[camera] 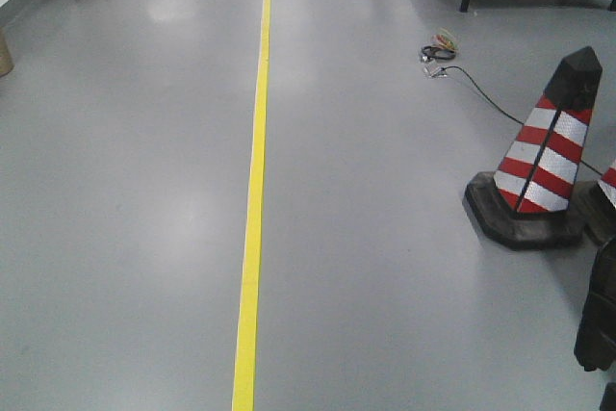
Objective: Move and align brake pads A on conveyor
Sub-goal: 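Drive forward along the yellow floor line holding both pads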
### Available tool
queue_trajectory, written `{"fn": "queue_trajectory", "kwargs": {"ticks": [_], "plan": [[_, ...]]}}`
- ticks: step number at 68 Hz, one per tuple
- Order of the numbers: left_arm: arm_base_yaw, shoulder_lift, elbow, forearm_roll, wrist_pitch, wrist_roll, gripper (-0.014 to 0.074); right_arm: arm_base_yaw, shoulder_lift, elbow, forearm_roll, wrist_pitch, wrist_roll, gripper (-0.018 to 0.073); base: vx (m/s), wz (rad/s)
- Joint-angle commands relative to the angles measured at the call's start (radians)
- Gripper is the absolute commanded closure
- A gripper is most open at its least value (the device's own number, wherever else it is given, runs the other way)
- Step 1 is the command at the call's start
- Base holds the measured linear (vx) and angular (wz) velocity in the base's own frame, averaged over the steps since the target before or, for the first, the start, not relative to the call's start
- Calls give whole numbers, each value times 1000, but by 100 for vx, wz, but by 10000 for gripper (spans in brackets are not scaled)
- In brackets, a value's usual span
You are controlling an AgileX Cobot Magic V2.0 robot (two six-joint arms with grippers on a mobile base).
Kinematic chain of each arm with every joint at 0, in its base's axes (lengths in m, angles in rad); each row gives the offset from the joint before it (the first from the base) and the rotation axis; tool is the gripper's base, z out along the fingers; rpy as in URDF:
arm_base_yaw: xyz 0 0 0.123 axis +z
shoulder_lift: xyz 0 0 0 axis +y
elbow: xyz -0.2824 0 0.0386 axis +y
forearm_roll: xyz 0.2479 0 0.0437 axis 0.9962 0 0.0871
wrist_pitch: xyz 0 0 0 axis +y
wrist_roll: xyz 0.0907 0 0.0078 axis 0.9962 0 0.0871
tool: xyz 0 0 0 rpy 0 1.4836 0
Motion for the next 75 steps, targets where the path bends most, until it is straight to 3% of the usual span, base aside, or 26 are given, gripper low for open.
{"fn": "queue_trajectory", "kwargs": {"ticks": [1, 75], "plan": [[-4, 10, -28, 6, -85, -4, 603, -5, 6, -32, -10, -93, -11, 564, 62, -5], [-4, 10, -28, 6, -85, -4, 603, -5, 6, -32, -10, -93, -11, 564, 59, -2]]}}
